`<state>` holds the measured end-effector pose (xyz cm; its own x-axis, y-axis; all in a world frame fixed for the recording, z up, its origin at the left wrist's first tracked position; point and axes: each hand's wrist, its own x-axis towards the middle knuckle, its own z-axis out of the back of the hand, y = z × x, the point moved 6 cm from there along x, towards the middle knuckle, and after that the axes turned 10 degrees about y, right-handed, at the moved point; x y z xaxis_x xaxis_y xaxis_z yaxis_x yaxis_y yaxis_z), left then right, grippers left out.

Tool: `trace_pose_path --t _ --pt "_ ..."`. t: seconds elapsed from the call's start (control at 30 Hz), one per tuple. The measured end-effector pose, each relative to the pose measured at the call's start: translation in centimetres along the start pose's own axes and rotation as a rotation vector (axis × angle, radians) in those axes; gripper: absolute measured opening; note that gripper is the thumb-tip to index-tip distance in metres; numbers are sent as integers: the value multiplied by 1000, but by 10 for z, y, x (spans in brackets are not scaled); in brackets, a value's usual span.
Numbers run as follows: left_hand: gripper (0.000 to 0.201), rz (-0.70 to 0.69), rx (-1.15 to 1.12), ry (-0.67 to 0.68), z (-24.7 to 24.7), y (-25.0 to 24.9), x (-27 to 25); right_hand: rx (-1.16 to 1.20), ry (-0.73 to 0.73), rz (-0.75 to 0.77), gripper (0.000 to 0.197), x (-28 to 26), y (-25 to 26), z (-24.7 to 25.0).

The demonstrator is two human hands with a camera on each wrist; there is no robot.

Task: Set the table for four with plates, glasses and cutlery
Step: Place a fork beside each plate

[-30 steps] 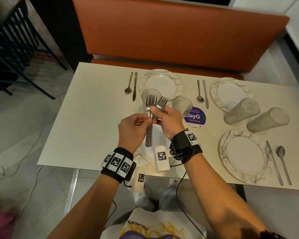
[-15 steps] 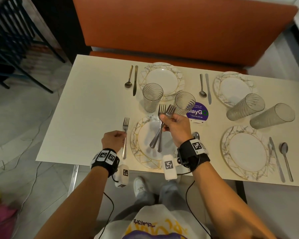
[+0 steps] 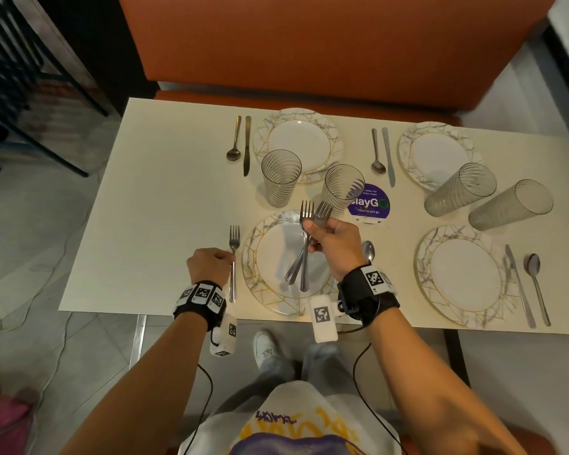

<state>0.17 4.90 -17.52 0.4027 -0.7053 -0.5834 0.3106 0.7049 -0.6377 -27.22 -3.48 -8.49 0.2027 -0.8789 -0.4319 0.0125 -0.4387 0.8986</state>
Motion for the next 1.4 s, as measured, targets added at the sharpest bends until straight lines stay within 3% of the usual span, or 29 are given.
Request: trace_pose_path --t 0.13,0.23,0.33,0.4,0.47,0.57,0.67,0.8,0.93,1.13,1.4 --pt "9 0 -29 -10 3 1 -5 -5 3 -7 17 -1 -1 1" --pt "17 -60 22 -104 12 -16 -23 0 0 -6 17 -4 -2 5" --pt "20 -236 80 -250 13 -49 -49 4 -14 -3 14 -6 -2 13" --pt "19 -395 78 -270 -1 -75 -67 1 -29 -12 13 -7 -3 23" --pt "17 -558 54 -221 -25 -103 -87 4 -53 -17 13 -9 -5 36" --pt "14 -691 -59 -4 -77 -145 -116 -5 -95 -16 17 -13 -7 63" --pt "22 -609 -153 237 -134 -169 -125 9 -115 -18 14 -19 -7 96" --pt "23 -472 -310 337 -189 -189 -124 61 -150 -18 16 -27 1 149" --pt "39 -399 -373 437 -239 -211 -134 85 -146 -49 15 -30 1 201" --pt "28 -329 -415 430 -290 -235 -140 25 -123 -77 23 -20 4 261" --pt "21 -146 -485 240 -320 -214 -121 -41 -85 -131 16 1 -8 328"
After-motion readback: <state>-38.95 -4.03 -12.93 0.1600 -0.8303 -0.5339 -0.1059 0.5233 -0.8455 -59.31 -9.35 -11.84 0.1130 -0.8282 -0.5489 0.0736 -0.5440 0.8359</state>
